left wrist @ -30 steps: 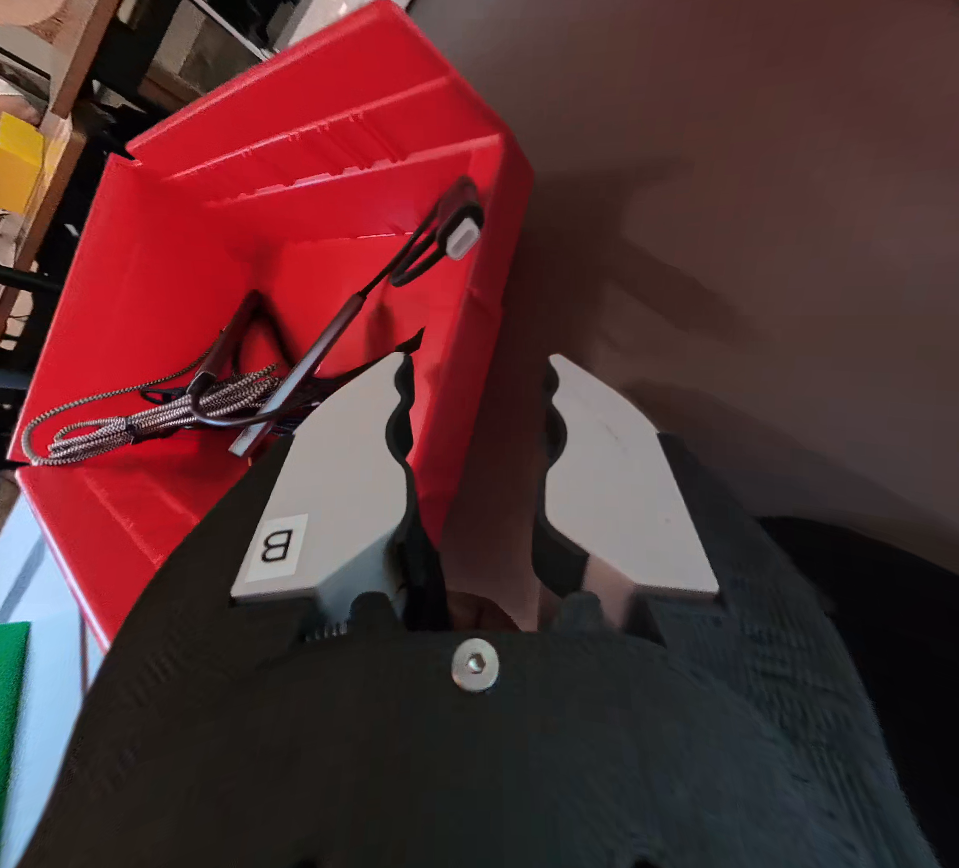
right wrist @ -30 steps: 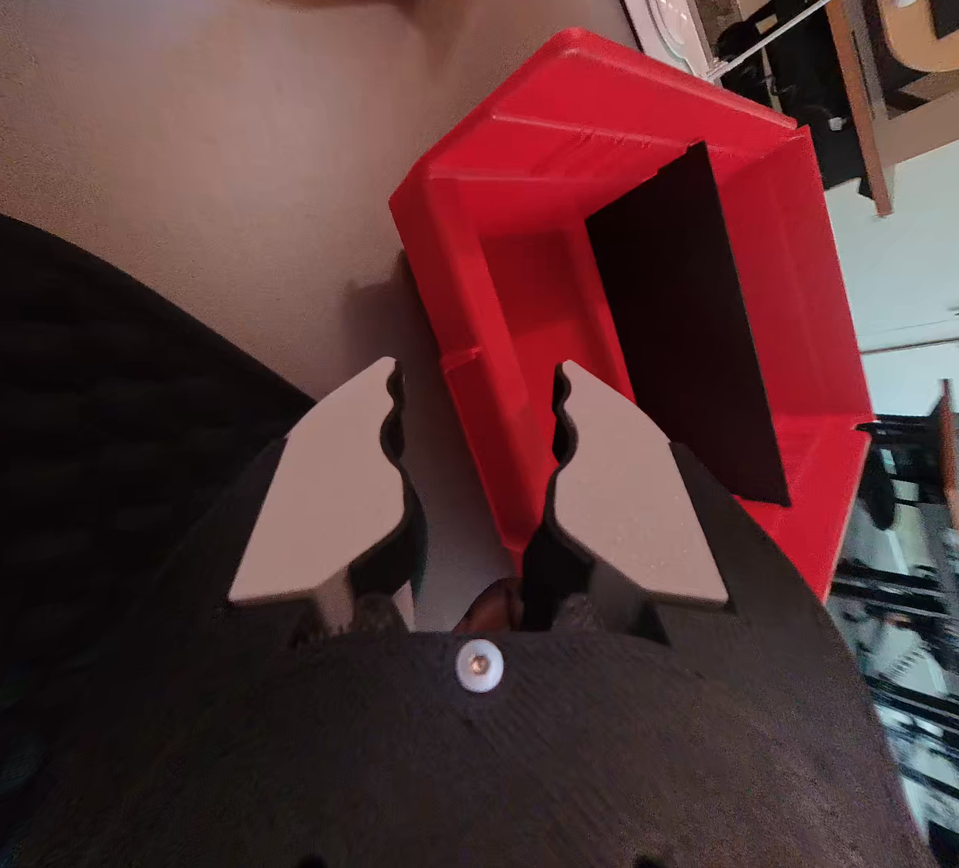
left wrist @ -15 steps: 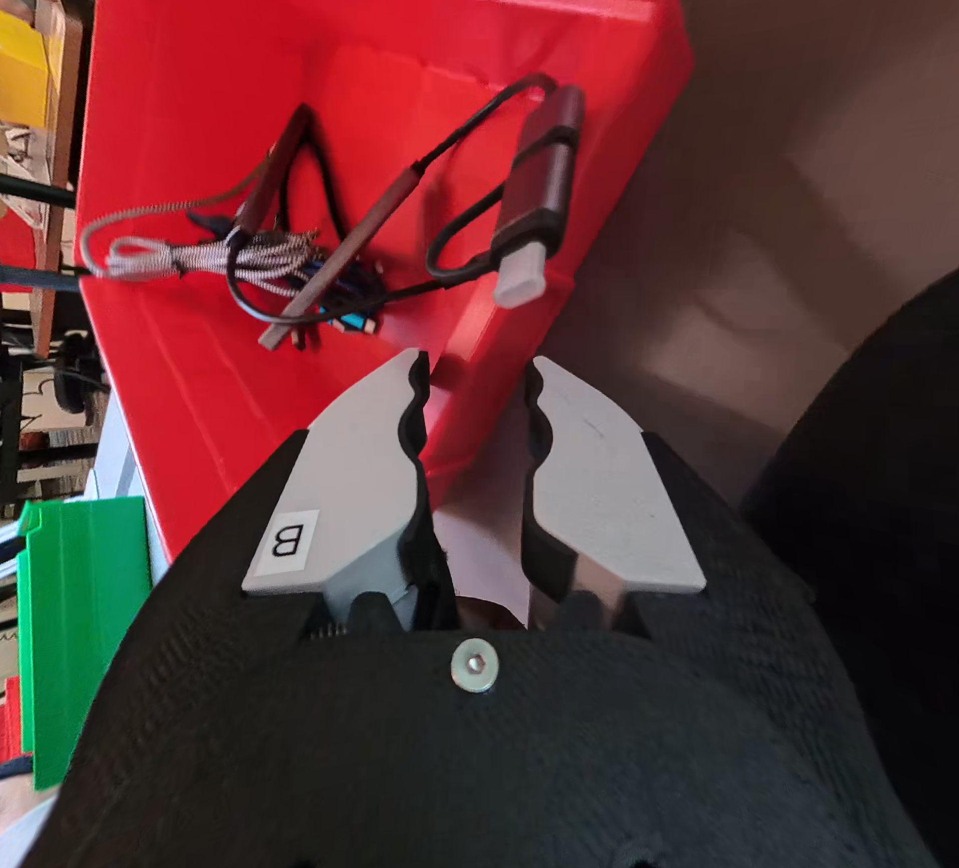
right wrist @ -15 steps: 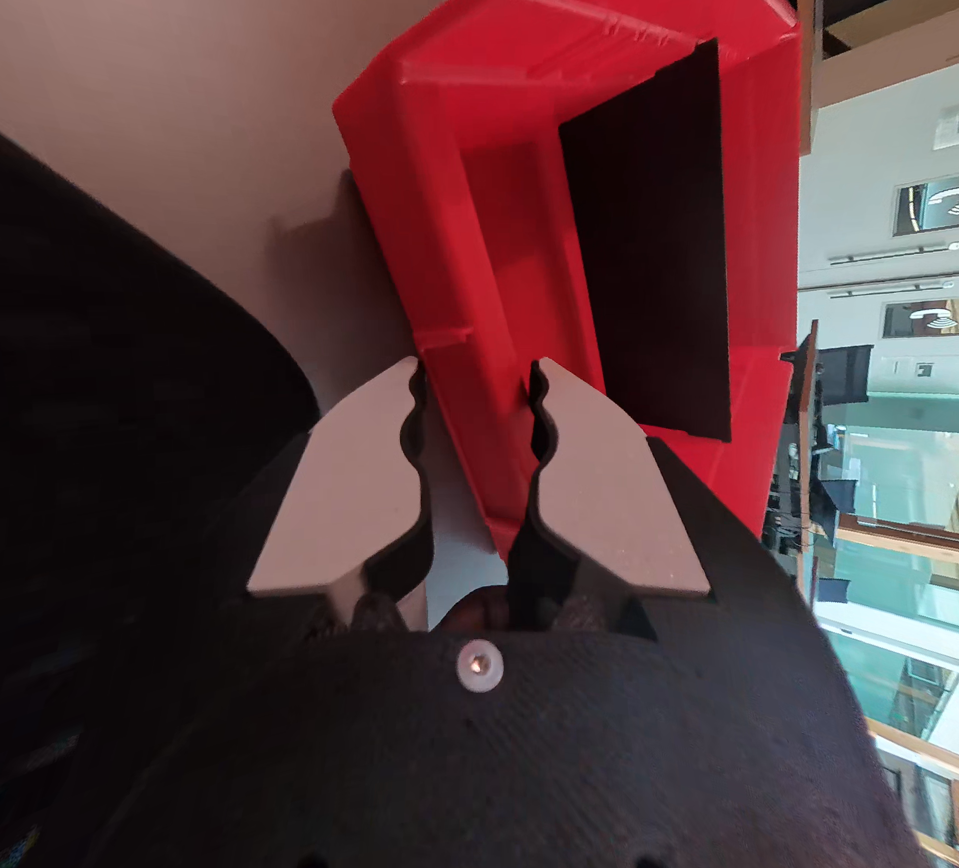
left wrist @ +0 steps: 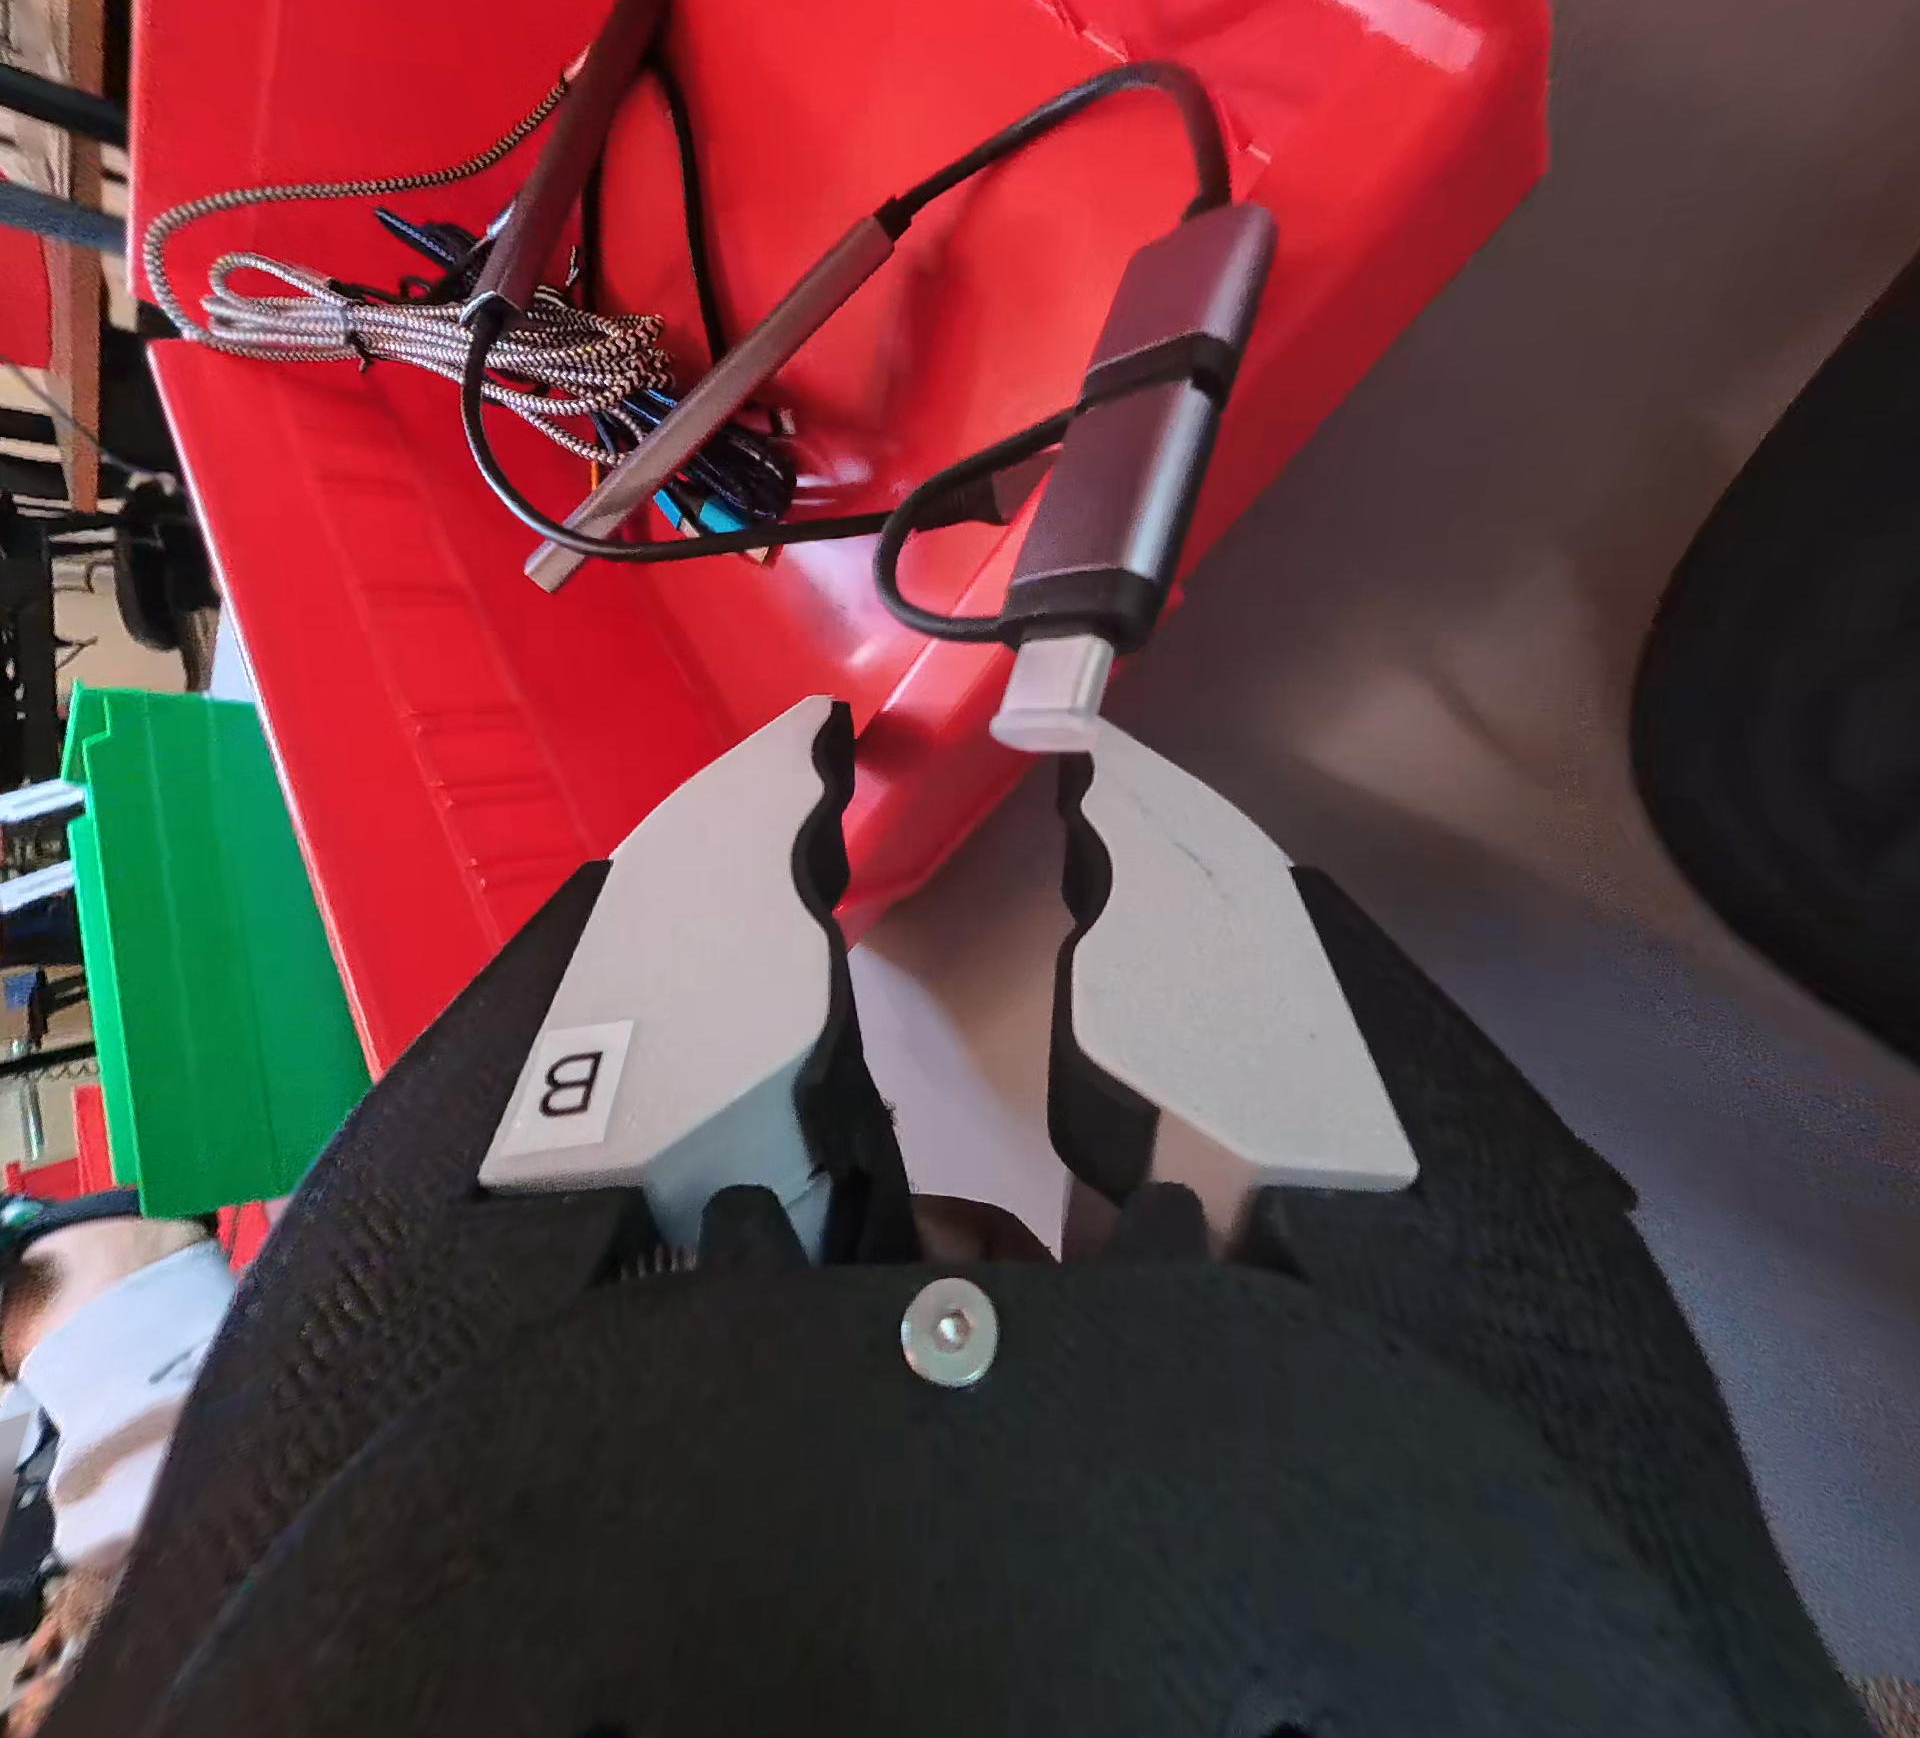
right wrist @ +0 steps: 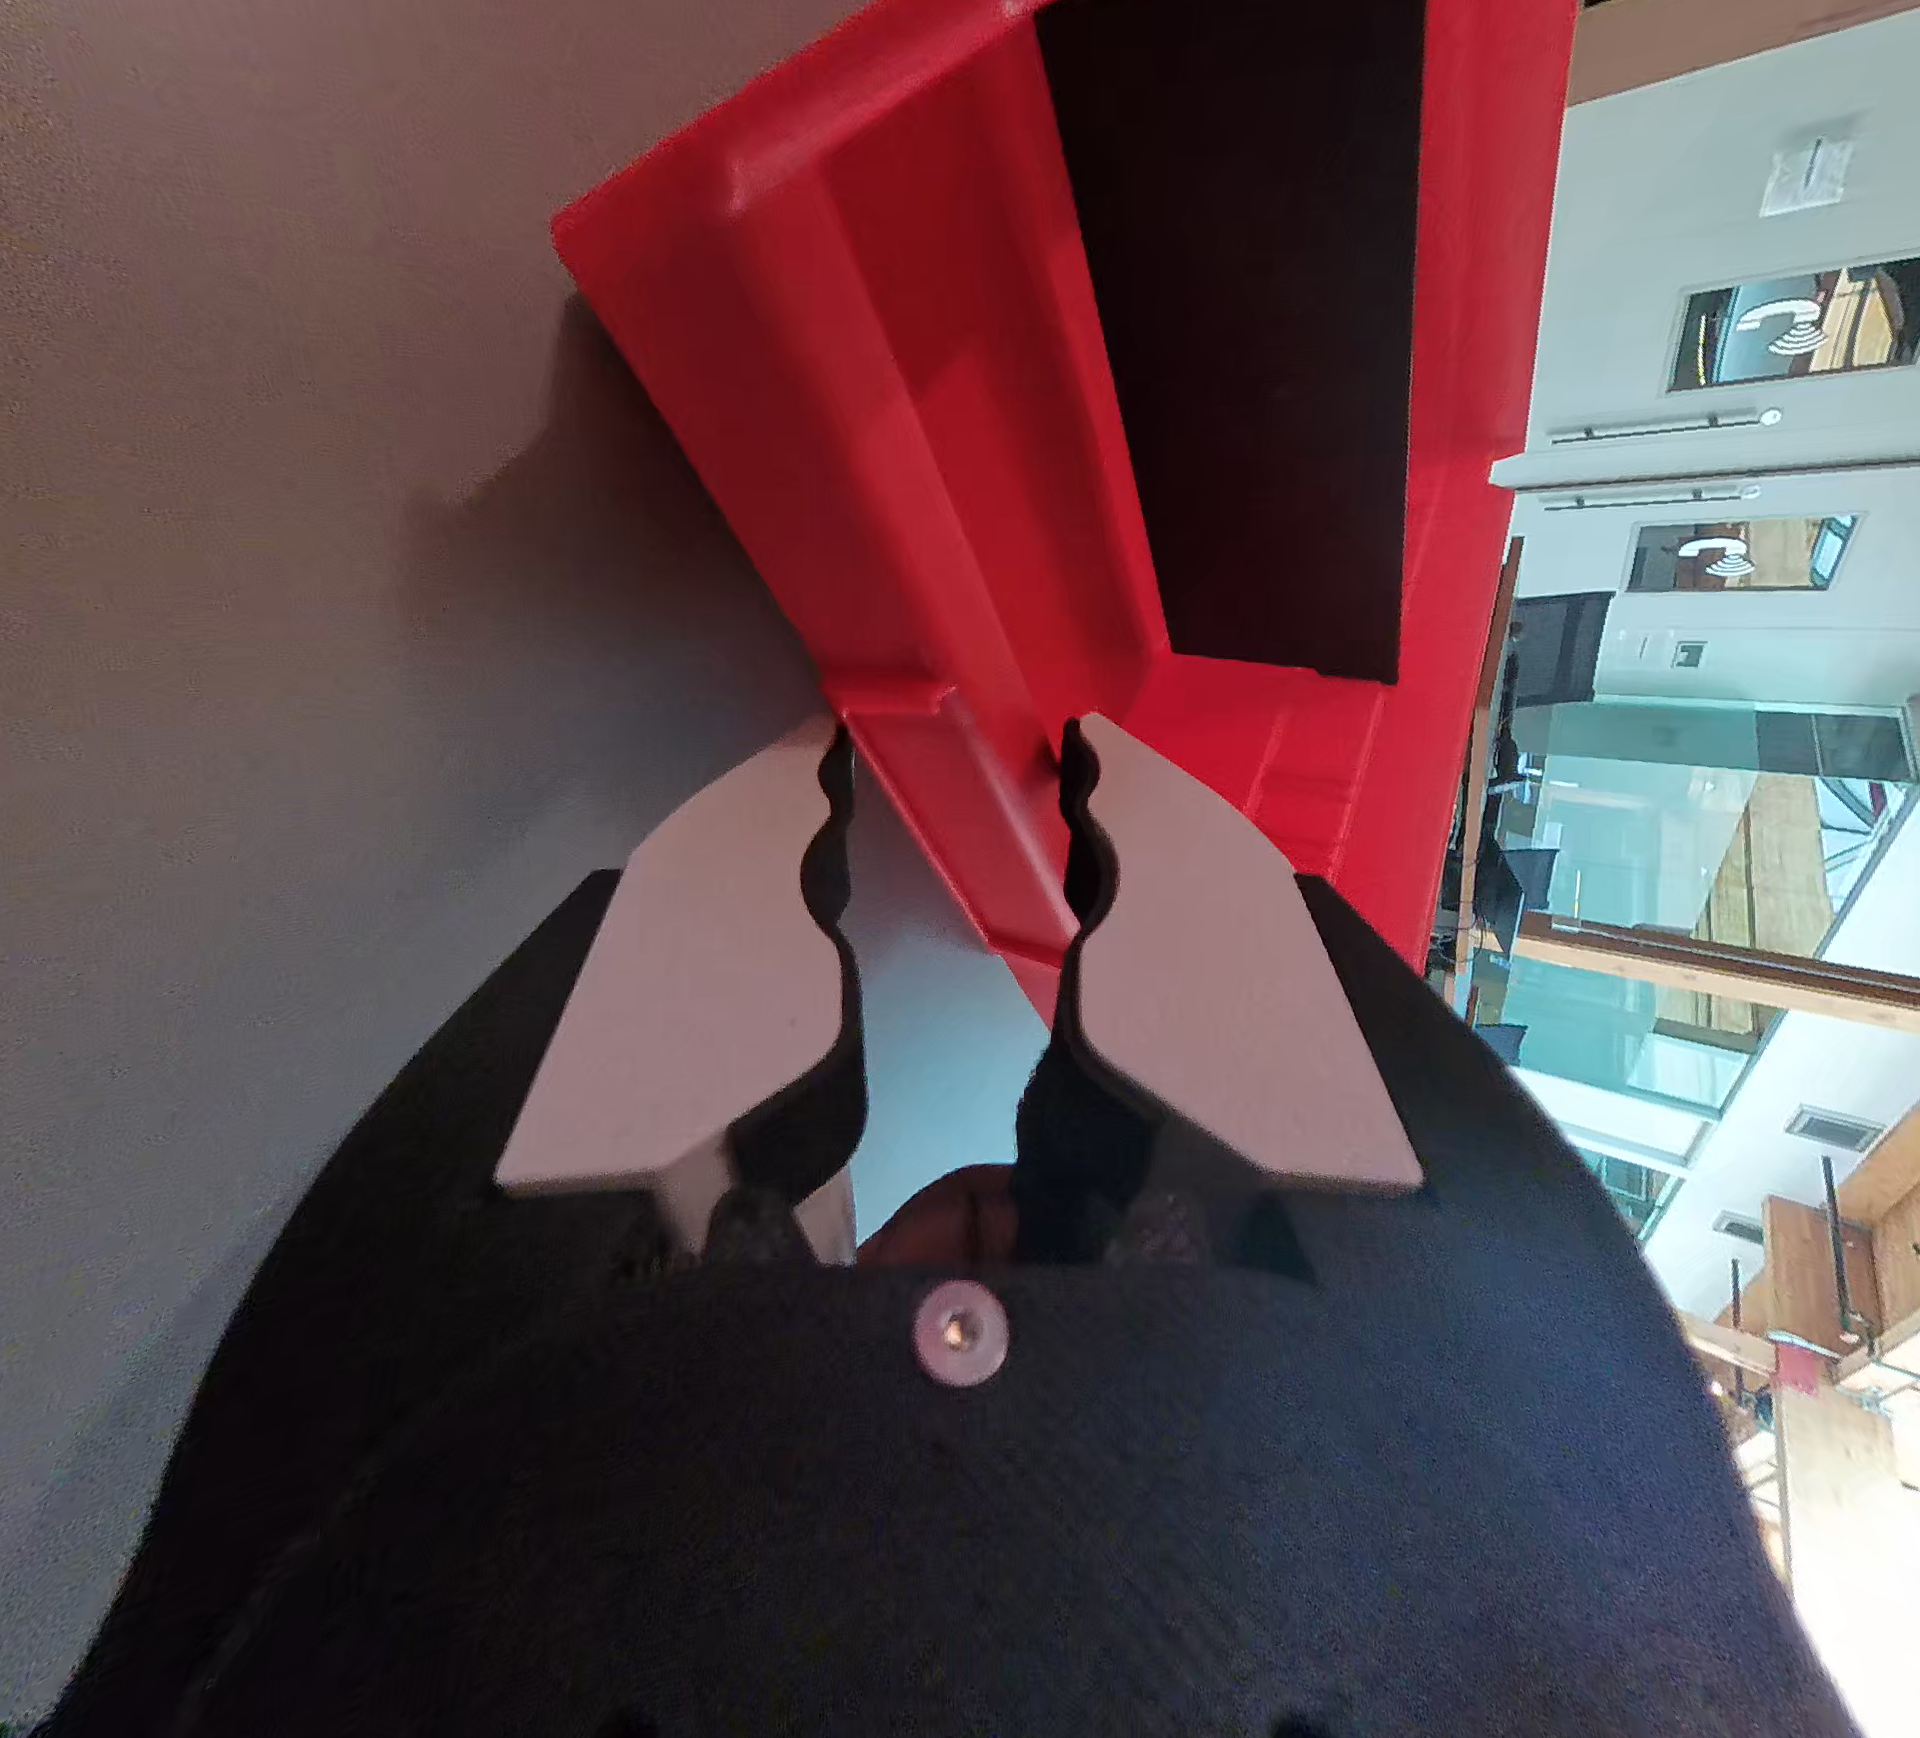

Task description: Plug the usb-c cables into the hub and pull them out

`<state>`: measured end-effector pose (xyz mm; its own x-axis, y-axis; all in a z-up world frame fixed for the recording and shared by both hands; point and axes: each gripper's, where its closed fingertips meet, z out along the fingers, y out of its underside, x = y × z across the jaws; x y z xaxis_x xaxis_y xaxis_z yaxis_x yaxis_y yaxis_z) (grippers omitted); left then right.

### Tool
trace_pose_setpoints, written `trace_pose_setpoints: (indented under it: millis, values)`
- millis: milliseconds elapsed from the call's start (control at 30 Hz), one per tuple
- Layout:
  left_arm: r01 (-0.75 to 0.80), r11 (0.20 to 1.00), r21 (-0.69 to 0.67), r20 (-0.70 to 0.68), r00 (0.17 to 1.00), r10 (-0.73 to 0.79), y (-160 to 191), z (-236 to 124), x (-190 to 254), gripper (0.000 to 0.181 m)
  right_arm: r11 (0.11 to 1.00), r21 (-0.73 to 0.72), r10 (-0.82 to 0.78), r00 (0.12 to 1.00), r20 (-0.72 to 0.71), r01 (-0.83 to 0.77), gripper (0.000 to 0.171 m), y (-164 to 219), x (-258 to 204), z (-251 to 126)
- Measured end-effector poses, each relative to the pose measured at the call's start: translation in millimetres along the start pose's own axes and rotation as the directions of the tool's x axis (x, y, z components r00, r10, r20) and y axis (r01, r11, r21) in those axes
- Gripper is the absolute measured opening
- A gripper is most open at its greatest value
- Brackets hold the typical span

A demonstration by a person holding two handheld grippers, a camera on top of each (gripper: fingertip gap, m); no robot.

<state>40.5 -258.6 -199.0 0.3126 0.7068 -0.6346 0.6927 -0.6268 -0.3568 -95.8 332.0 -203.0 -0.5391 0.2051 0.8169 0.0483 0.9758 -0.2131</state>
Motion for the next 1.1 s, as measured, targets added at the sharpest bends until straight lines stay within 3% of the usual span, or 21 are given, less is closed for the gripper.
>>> trace_pose_setpoints:
  millis: [433,667,1100]
  values:
    - [0.051,0.980,-0.190,-0.012,0.998,-0.055,79.2,-24.5,-17.9,0.038,0.999,-0.037,0.024,0.997,-0.076,-0.026,0.037,40.8,9.3,-5.1]
    - [0.038,0.976,-0.216,-0.018,0.999,-0.043,97.4,-33.1,-18.4,0.038,0.998,-0.052,0.026,0.990,-0.140,-0.034,0.037,60.1,13.3,-9.7]
    - [-0.025,0.988,-0.151,-0.027,0.999,0.022,108.2,-36.4,-20.2,0.038,0.995,-0.017,0.094,0.982,-0.165,-0.098,0.038,57.4,10.9,-15.1]
